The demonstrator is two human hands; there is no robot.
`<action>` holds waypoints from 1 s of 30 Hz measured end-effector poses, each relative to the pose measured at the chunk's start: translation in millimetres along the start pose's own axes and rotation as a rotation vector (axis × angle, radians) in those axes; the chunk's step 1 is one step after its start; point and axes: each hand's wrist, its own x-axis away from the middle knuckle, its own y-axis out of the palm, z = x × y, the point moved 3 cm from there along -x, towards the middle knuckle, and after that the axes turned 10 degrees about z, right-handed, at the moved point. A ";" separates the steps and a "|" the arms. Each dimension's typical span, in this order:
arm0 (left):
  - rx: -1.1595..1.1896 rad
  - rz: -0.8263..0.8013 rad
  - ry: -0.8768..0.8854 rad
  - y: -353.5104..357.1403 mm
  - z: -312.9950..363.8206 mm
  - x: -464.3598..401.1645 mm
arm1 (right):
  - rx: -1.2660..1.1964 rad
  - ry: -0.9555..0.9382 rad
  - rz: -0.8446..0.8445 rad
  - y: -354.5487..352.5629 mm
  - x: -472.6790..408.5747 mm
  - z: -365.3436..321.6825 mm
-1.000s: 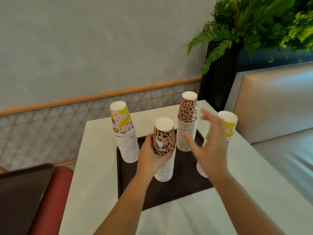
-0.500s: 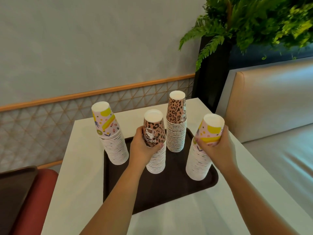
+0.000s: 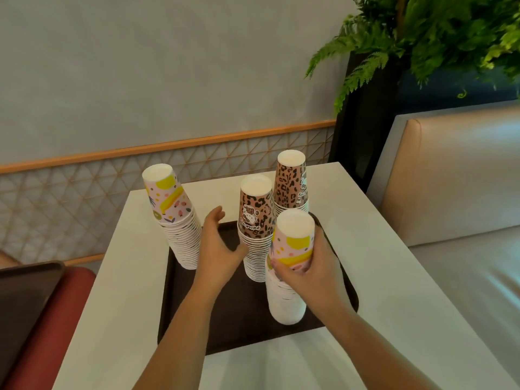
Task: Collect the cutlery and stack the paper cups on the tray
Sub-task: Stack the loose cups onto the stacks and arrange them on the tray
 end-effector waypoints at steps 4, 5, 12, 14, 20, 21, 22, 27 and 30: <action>-0.043 -0.116 0.126 -37.4 3.0 27.9 | 0.037 -0.044 -0.004 17.8 8.0 -6.4; -0.063 -0.199 0.156 -42.6 4.2 34.8 | 0.063 -0.064 -0.001 23.4 10.2 -8.3; 0.026 -0.329 0.136 -45.6 2.0 59.9 | 0.058 -0.116 -0.041 64.0 23.2 -25.0; 0.064 -0.231 0.119 -47.2 -2.1 57.6 | 0.036 -0.141 -0.039 74.0 27.2 -29.3; 0.044 -0.076 0.081 -55.7 -11.3 44.4 | -0.052 -0.219 -0.019 82.5 28.0 -39.8; 0.036 -0.064 0.071 -57.3 -12.1 40.9 | -0.068 -0.255 0.047 78.3 25.5 -42.1; 0.026 -0.056 0.061 -58.7 -13.6 36.7 | -0.071 -0.290 0.128 74.1 21.8 -43.3; -0.021 -0.042 0.025 -60.6 -21.0 16.4 | 0.047 -0.251 0.362 65.4 -14.2 -41.8; -0.017 -0.035 0.034 -56.0 -23.8 7.8 | 0.062 -0.197 0.354 64.0 -35.0 -35.3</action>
